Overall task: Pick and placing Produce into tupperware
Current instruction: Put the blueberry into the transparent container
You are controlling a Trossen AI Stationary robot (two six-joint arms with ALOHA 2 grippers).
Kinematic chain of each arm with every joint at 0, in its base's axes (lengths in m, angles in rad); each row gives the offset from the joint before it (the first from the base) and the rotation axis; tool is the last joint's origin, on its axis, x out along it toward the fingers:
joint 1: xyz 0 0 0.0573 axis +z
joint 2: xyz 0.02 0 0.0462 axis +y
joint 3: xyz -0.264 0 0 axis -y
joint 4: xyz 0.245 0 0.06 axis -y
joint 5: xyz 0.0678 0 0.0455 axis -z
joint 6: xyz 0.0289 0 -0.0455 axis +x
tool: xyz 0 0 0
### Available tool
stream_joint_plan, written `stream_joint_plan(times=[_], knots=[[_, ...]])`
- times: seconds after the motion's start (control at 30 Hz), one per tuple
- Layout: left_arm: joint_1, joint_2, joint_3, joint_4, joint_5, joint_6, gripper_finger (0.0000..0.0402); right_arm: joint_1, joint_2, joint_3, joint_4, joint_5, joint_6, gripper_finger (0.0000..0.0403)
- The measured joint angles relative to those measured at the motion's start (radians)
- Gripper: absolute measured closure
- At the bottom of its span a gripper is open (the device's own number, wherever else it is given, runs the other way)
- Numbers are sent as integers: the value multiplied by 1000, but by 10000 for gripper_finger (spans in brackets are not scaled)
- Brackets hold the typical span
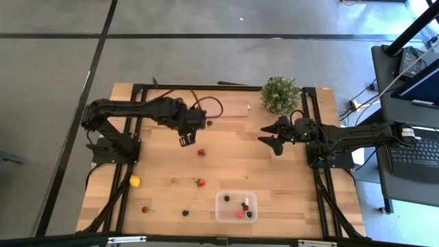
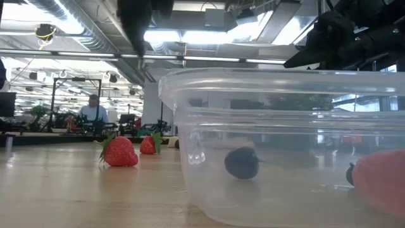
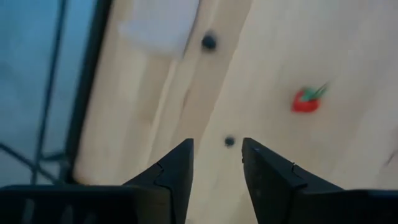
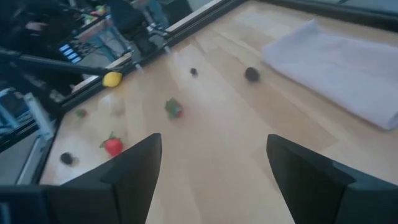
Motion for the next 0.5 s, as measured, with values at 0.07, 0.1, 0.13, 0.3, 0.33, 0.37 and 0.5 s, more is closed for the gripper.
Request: stream_joint_plan(times=[0.07,0.1,0.13,0.3,0.33,0.37,0.5], knots=[[54,0,-59,13,33,0,281,0,0,0,0,28,-2,111],[78,0,-91,28,46,0,285,0,0,0,0,41,-3,111],[101,0,-123,43,57,0,288,0,0,0,0,54,-3,111],[193,0,-286,178,157,-34,305,0,0,0,0,81,-1,111],[204,0,-318,216,167,-53,308,0,0,0,0,81,1,111],[214,0,-350,251,177,-74,311,0,0,0,1,81,5,111],[238,0,-444,346,213,-107,320,0,0,0,1,81,34,111]])
